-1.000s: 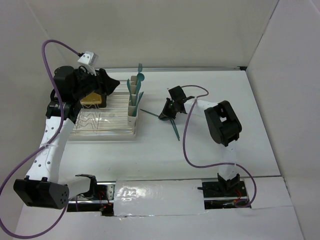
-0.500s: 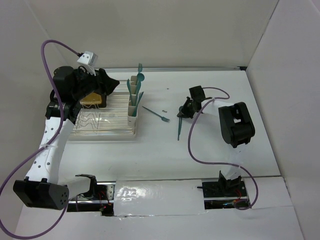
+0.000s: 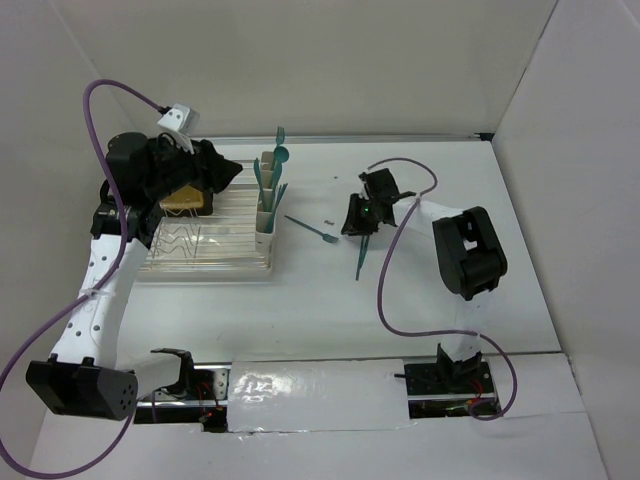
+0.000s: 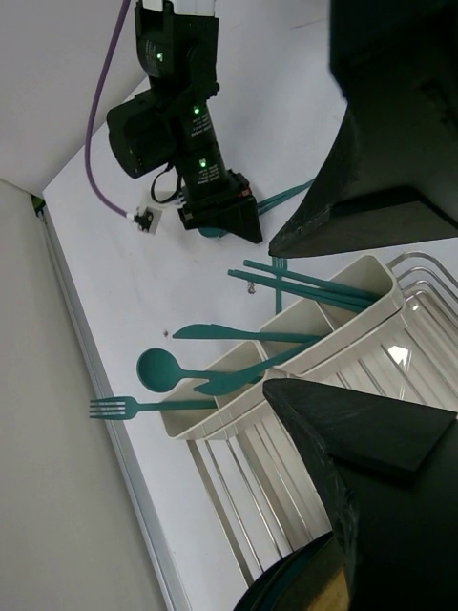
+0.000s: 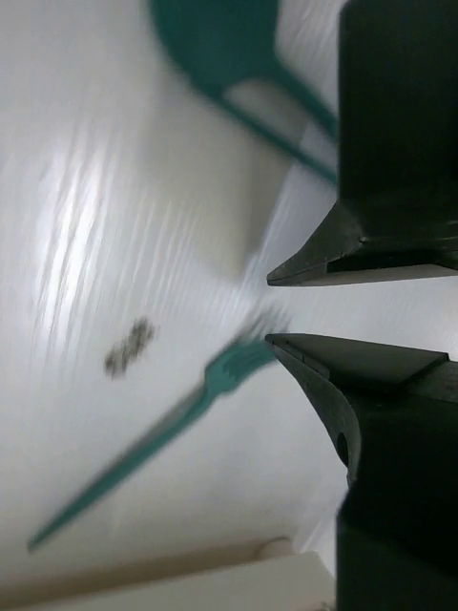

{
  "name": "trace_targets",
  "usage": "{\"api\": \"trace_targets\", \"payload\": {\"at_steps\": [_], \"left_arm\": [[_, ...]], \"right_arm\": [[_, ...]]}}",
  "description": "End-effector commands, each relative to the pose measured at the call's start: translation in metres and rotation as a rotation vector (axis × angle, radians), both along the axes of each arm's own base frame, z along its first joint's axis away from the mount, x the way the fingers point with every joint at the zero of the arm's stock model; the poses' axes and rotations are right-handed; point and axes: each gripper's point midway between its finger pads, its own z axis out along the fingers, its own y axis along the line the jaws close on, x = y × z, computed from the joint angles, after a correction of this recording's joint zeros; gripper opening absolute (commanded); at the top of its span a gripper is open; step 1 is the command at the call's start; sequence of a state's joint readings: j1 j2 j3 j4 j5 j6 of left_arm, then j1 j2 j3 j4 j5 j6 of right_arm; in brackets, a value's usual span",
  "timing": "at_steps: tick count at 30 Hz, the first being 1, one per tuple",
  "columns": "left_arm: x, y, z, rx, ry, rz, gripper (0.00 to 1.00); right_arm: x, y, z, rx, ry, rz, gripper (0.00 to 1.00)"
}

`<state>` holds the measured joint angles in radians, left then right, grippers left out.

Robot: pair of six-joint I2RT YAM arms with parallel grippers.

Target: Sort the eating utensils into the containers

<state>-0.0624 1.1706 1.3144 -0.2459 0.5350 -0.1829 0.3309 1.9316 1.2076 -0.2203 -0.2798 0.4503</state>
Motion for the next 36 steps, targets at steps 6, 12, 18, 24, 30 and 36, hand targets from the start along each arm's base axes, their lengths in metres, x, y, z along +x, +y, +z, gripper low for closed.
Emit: {"api": "trace_targets", "payload": {"at_steps": [6,12,18,24,30,36], "left_arm": [[-0.016,-0.011,0.021,0.018,-0.103,-0.091,0.66],[-0.019,-0.008,0.021,0.031,-0.113,-0.082,0.67],[-0.024,-0.009,0.023,0.042,-0.128,-0.086,0.68],[-0.026,-0.008,0.024,0.045,-0.129,-0.090,0.68],[-0.026,-0.009,0.024,0.046,-0.130,-0.091,0.69],[-0.028,-0.010,0.023,0.049,-0.129,-0.101,0.70]], "right_arm": [[0.029,0.064,0.083,-0.028,-0.360,0.331,0.39],[0.030,0.075,0.064,-0.066,-0.372,0.455,0.40],[0.039,0.079,0.055,-0.125,-0.392,0.515,0.40],[0.034,0.091,0.044,-0.145,-0.400,0.577,0.40],[0.024,0.097,0.029,-0.194,-0.394,0.632,0.39],[0.024,0.092,0.014,-0.240,-0.370,0.617,0.39]]}}
